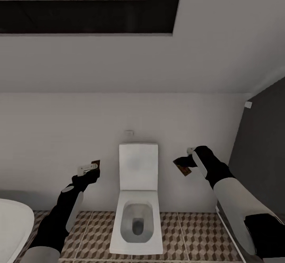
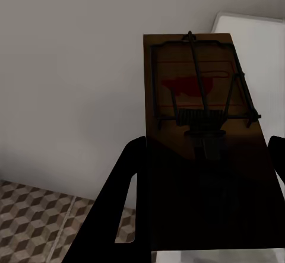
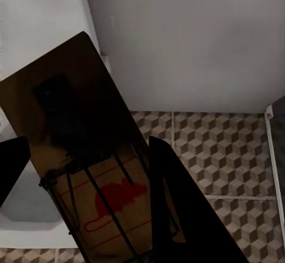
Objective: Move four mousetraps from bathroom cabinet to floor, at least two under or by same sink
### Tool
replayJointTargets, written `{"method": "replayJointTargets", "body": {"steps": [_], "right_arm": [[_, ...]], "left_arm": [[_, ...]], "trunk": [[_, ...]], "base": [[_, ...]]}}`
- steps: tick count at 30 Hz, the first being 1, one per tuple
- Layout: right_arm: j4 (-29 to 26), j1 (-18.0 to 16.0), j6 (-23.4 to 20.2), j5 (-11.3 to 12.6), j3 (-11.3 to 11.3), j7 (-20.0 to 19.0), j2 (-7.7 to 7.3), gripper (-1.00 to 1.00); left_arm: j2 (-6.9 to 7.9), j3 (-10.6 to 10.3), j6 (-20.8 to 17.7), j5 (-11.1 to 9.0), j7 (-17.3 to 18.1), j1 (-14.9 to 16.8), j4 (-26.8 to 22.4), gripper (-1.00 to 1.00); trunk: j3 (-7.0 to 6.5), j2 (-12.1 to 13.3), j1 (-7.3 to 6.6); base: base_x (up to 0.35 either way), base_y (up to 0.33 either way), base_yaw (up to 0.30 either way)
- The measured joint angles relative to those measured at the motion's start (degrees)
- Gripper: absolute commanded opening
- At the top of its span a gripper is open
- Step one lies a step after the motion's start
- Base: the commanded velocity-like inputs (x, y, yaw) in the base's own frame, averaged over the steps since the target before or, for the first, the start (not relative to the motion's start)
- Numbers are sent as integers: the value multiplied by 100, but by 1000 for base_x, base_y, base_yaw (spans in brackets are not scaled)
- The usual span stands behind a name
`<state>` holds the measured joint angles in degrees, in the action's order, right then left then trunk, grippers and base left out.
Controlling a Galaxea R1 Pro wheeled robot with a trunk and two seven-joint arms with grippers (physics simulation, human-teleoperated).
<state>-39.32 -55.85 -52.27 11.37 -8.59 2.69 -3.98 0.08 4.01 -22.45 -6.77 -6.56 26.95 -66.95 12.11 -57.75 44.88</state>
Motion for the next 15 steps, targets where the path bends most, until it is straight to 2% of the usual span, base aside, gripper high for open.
{"method": "replayJointTargets", "body": {"steps": [8, 15], "right_arm": [[2, -1, 8, 6, 3, 5, -1, -100], [0, 0, 9, 3, 3, 0, -14, -100]], "left_arm": [[-1, -1, -3, -1, 1, -1, -12, -100], [-2, -4, -2, 17, 0, 0, -5, -100]], "trunk": [[0, 0, 0], [0, -1, -1]], "base": [[0, 0, 98], [43, 0, 25]]}}
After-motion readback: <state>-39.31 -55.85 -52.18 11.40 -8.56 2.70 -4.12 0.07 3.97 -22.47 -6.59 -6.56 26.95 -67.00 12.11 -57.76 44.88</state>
